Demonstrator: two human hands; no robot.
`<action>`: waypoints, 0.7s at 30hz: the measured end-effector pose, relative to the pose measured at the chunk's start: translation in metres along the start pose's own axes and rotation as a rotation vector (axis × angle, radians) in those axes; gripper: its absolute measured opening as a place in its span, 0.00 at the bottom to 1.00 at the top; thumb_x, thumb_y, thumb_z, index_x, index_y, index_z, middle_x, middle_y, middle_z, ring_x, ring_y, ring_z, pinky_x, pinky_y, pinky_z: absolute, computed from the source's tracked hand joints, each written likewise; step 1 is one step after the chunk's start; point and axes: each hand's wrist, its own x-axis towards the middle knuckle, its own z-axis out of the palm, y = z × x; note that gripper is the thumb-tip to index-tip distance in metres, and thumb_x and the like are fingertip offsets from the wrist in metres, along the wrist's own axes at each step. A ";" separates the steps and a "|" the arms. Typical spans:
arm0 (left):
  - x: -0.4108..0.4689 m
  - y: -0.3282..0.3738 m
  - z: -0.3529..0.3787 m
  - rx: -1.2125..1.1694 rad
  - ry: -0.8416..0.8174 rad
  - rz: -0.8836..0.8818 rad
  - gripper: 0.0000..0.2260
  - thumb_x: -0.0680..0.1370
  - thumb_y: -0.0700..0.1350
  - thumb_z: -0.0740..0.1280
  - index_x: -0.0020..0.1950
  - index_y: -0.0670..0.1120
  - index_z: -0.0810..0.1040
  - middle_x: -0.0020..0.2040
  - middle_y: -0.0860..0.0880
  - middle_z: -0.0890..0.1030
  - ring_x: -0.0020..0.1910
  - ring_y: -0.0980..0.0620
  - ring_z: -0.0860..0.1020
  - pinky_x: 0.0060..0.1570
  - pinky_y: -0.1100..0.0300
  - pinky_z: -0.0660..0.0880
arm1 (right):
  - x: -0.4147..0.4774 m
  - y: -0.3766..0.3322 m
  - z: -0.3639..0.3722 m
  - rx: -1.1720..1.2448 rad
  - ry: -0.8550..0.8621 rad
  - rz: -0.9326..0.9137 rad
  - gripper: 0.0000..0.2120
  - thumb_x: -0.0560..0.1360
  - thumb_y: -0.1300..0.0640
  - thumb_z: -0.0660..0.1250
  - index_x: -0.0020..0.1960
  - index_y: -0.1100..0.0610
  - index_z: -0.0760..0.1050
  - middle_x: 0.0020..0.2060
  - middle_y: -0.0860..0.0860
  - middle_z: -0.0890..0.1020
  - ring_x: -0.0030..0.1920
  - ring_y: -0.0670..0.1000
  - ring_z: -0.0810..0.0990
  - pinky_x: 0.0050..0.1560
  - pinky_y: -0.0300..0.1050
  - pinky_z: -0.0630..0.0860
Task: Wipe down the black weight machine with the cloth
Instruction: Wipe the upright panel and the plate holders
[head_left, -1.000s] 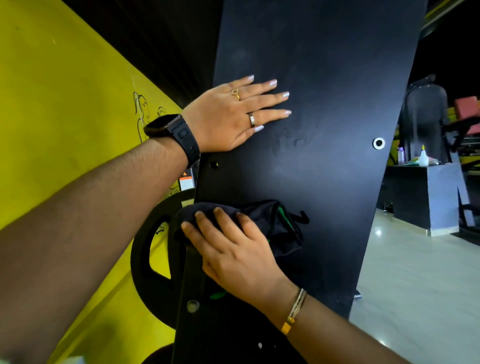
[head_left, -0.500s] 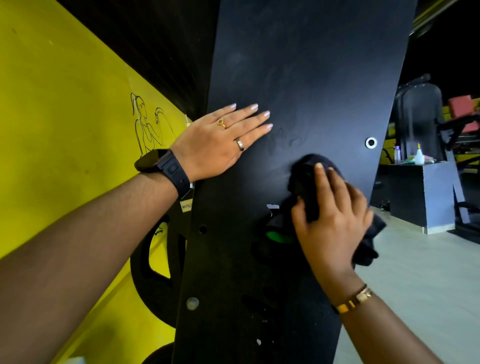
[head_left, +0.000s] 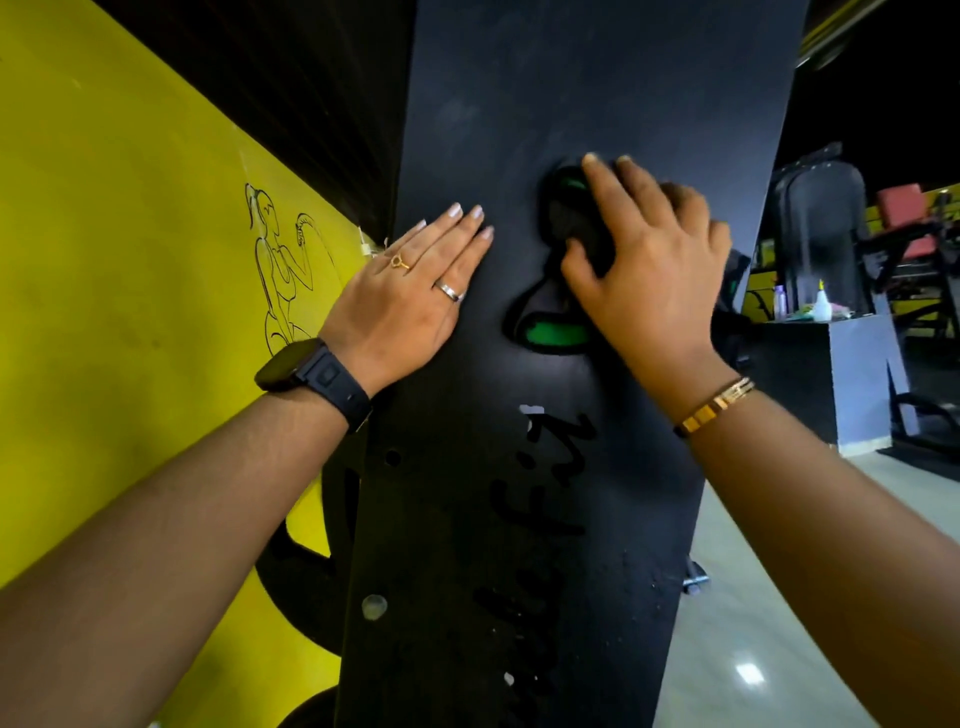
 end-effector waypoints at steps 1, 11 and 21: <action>-0.003 0.002 -0.003 0.001 -0.009 -0.006 0.20 0.81 0.39 0.56 0.74 0.38 0.66 0.73 0.40 0.69 0.72 0.43 0.68 0.72 0.50 0.63 | -0.005 0.000 0.000 0.005 0.000 0.053 0.28 0.74 0.45 0.61 0.73 0.49 0.68 0.68 0.52 0.74 0.61 0.62 0.74 0.52 0.56 0.69; -0.044 0.039 -0.011 -0.069 -0.065 -0.074 0.21 0.82 0.42 0.55 0.75 0.40 0.65 0.75 0.42 0.67 0.74 0.44 0.65 0.73 0.48 0.59 | -0.152 -0.065 0.002 -0.064 -0.115 0.100 0.33 0.74 0.44 0.62 0.75 0.55 0.61 0.71 0.57 0.70 0.67 0.61 0.69 0.56 0.58 0.65; -0.078 0.057 -0.006 -0.062 -0.096 -0.039 0.23 0.81 0.44 0.55 0.76 0.41 0.63 0.76 0.43 0.63 0.75 0.45 0.62 0.74 0.48 0.58 | -0.168 0.002 -0.010 -0.110 -0.150 0.222 0.32 0.73 0.43 0.60 0.75 0.50 0.60 0.71 0.54 0.71 0.65 0.60 0.69 0.56 0.63 0.66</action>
